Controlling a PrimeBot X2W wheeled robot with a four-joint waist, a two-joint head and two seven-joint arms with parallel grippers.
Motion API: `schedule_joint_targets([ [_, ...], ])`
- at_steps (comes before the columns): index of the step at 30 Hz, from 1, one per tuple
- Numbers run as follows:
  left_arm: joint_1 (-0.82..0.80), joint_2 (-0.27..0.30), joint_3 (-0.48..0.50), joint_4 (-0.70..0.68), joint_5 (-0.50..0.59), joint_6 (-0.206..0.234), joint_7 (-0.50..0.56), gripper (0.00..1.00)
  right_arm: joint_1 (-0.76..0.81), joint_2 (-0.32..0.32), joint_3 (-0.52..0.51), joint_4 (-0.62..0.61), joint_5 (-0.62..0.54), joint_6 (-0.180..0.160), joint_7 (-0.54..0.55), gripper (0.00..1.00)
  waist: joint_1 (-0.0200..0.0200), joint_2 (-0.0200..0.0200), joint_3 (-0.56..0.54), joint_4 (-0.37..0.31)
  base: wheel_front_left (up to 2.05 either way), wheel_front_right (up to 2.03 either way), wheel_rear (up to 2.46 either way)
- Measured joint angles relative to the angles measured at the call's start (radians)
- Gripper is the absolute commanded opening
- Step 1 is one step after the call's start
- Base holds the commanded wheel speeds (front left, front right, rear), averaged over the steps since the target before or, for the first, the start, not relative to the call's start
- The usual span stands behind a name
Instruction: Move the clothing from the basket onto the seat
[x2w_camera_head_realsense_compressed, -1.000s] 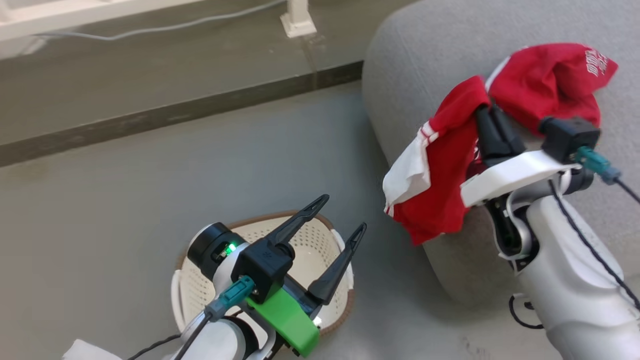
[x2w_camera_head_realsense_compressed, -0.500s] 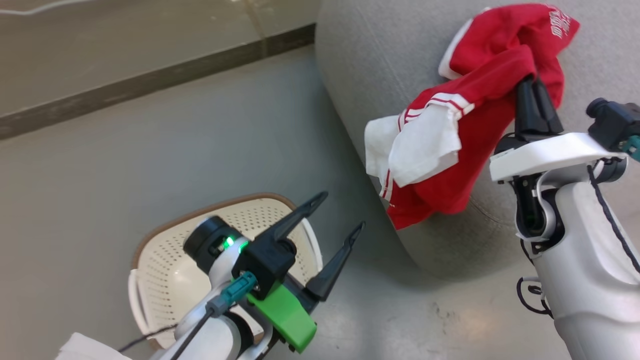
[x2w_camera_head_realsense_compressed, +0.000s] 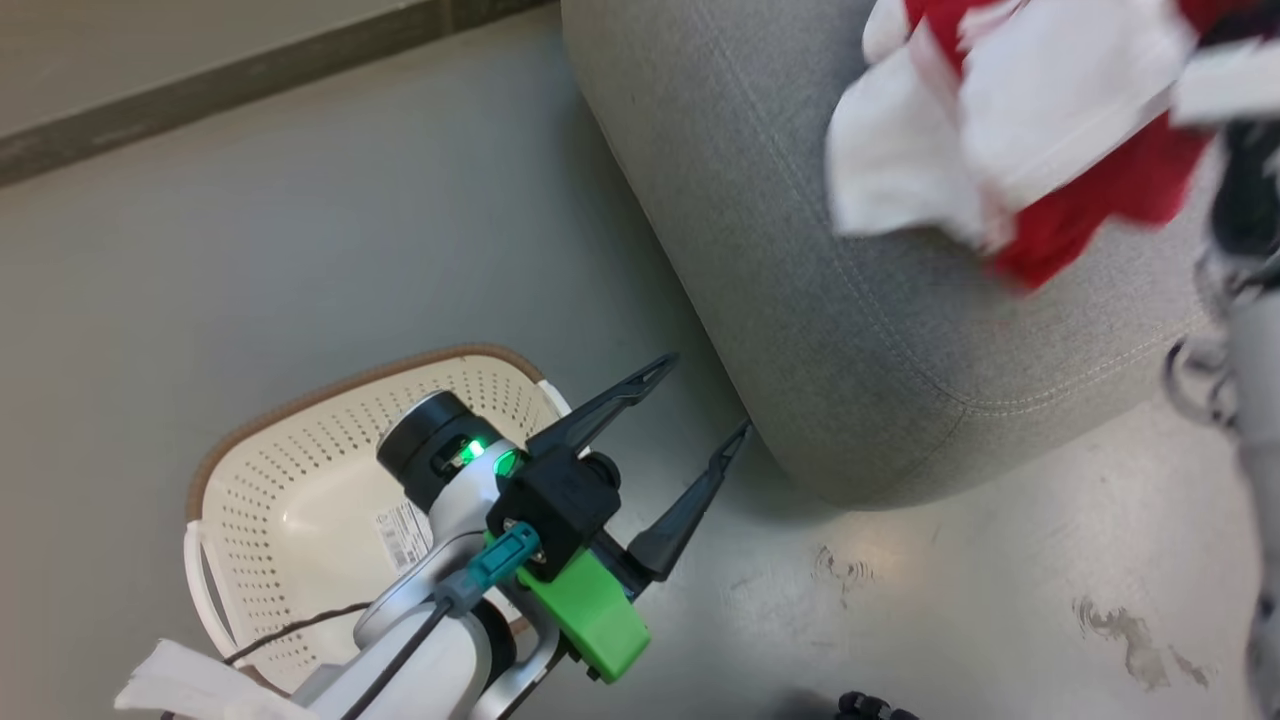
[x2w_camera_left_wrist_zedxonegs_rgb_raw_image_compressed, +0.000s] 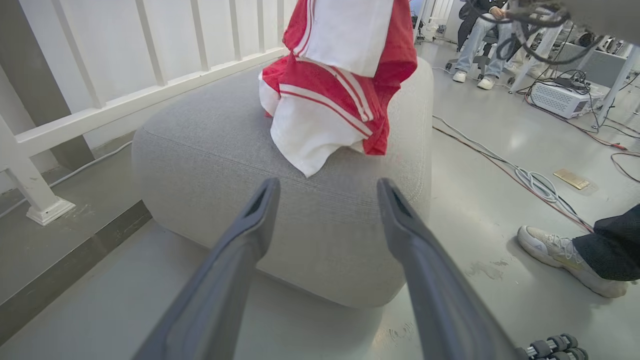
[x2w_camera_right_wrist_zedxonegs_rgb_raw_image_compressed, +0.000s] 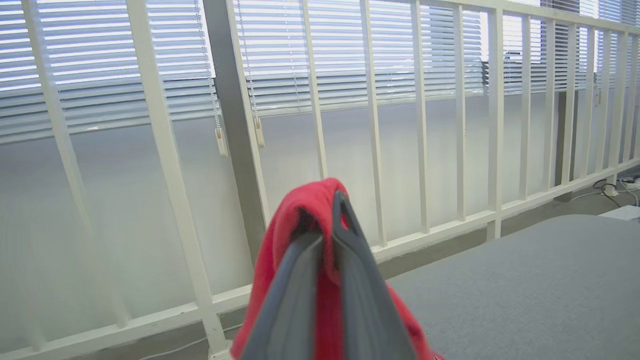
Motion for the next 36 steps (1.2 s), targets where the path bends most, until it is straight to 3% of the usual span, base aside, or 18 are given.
schedule_joint_targets([
  [11, -0.055, 0.000, -0.011, -0.017, 0.005, -0.002, 0.019, 1.00, -0.252, -0.143, -0.078, 0.106, -0.025, 0.003, -0.005, 0.00, 0.0000, 0.0000, 0.068, 0.033, 0.00, 0.00, 0.00],
  [21, -0.088, 0.018, -0.030, -0.038, 0.015, -0.010, 0.060, 1.00, -0.344, -0.207, -0.098, 0.258, -0.025, 0.013, -0.005, 0.00, 0.0001, 0.0000, 0.143, 0.071, 0.00, 0.00, 0.00],
  [29, -0.117, 0.028, -0.028, -0.058, 0.022, -0.010, 0.072, 1.00, -0.330, -0.190, -0.092, 0.393, -0.014, 0.027, -0.004, 0.00, 0.0001, 0.0000, 0.210, 0.106, 0.00, 0.00, 0.00],
  [36, -0.127, 0.052, -0.008, -0.052, 0.024, -0.010, 0.076, 1.00, -0.257, -0.109, -0.082, 0.538, -0.003, 0.043, -0.004, 0.00, 0.0000, 0.0000, 0.255, 0.118, 0.00, 0.00, 0.00],
])
